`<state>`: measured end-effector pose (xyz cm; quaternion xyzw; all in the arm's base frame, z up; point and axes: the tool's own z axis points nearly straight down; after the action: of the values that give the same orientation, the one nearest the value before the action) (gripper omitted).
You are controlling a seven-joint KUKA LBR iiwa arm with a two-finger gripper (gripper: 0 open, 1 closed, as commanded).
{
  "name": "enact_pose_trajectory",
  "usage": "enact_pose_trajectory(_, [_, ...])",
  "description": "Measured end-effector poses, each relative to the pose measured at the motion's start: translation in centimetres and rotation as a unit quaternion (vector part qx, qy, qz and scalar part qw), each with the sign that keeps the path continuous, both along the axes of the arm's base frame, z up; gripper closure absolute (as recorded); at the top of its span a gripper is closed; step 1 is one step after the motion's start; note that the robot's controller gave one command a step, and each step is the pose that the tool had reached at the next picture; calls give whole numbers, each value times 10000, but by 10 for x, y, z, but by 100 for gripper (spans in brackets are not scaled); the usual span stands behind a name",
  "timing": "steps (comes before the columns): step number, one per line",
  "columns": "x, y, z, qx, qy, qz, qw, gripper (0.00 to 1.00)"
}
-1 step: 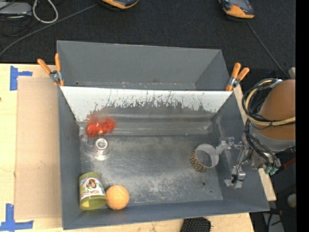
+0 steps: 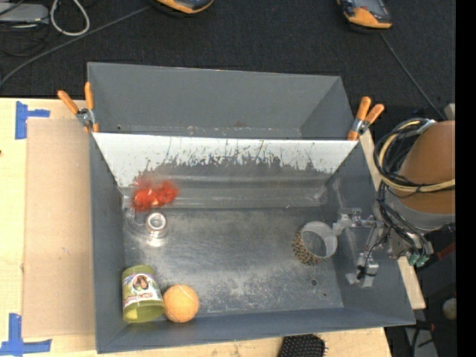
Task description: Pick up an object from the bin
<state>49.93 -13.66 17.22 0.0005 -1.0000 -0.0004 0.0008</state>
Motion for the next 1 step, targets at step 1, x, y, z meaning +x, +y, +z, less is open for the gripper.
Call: enact_pose_trajectory(1, [51,-4,-81,10,15,586,9983,100])
